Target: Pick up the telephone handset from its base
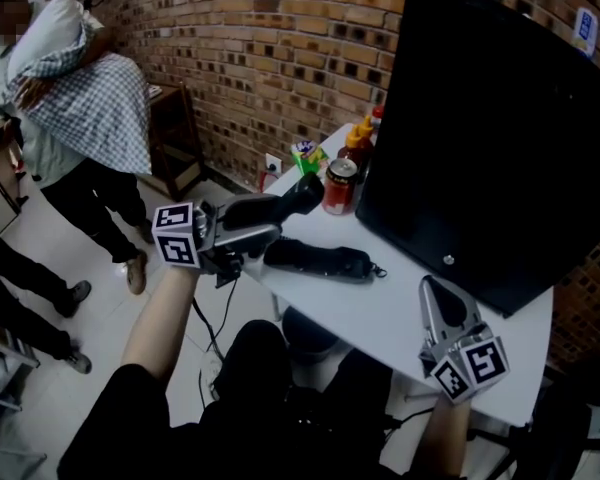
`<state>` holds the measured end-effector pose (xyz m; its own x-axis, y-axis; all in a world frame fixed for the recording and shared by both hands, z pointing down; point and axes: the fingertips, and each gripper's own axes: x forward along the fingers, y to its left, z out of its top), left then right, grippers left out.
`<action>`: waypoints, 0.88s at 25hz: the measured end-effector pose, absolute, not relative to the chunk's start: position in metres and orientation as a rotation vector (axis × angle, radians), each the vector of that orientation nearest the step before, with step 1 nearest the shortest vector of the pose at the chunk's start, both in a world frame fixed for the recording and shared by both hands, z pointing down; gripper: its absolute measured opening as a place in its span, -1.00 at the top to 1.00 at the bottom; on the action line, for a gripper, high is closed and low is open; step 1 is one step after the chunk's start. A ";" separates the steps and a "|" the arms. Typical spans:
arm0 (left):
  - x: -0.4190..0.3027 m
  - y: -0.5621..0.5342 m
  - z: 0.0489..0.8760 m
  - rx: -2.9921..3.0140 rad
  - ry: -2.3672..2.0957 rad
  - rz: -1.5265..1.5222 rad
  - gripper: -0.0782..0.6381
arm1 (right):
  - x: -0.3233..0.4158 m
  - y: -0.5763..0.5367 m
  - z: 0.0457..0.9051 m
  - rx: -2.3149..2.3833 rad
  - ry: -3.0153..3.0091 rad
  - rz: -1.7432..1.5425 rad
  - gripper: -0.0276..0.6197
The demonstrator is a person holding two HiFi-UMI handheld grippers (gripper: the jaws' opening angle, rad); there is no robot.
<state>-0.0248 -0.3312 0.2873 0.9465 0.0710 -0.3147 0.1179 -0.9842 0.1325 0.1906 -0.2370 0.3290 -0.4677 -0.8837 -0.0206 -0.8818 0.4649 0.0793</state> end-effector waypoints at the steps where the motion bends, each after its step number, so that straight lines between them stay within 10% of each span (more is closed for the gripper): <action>1: -0.026 -0.332 0.287 2.948 0.143 -0.476 0.07 | 0.192 -0.237 0.329 1.613 -2.677 -0.115 0.89; 22: -0.027 -0.330 0.281 2.933 0.160 -0.524 0.07 | 0.199 -0.240 0.331 1.643 -2.647 -0.082 0.89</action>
